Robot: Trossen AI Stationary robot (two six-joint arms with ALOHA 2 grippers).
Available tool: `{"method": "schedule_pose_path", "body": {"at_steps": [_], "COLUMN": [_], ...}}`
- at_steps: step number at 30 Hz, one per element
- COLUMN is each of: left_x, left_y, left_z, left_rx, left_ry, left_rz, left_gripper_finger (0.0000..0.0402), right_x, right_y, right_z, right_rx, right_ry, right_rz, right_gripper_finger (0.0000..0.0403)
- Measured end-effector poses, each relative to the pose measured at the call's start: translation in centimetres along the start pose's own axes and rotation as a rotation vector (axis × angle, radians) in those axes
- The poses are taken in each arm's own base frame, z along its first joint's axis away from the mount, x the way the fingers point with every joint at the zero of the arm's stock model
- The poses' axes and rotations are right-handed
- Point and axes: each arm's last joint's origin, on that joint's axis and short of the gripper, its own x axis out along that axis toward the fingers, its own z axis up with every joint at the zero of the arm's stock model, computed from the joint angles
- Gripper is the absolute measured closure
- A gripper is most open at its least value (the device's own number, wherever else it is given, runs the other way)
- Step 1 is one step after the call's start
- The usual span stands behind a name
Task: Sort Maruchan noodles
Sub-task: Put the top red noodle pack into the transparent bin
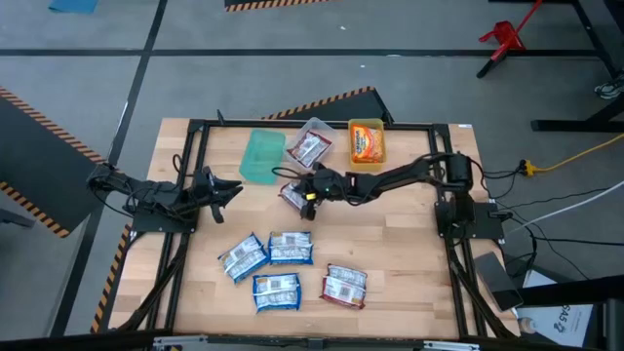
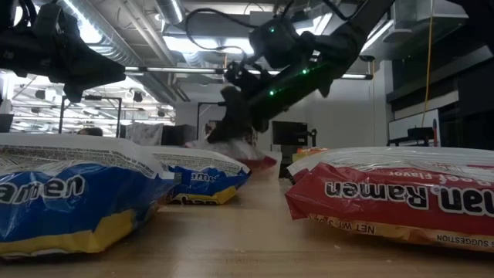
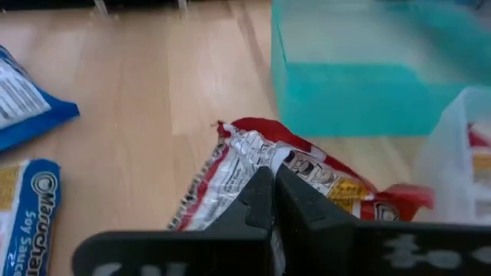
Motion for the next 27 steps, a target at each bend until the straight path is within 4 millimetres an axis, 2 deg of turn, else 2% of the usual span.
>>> {"method": "schedule_pose_path", "body": {"at_steps": [4, 7, 19, 27], "left_x": [0.0, 0.0, 0.0, 0.0], "left_y": [0.0, 0.0, 0.0, 0.0], "left_z": [0.0, 0.0, 0.0, 0.0], "left_rx": [0.001, 0.001, 0.001, 0.010], "left_ry": [0.000, 0.000, 0.000, 0.000], "left_rz": [0.000, 0.000, 0.000, 0.000], "left_gripper_finger": [0.0311, 0.0311, 0.0311, 0.0311], "right_x": [-0.8, -1.0, -4.3, -5.0], "right_y": [-0.7, -2.0, -8.3, -13.1], "right_z": [1.2, 1.6, 5.2, 5.3], "right_rx": [-0.017, -0.006, 0.044, 0.078], "right_ry": [-0.035, -0.046, -0.172, -0.221], "right_rz": [-0.031, -0.061, -0.202, -0.268], "right_gripper_finger": [0.0402, 0.0402, 0.0403, 0.0403]}}
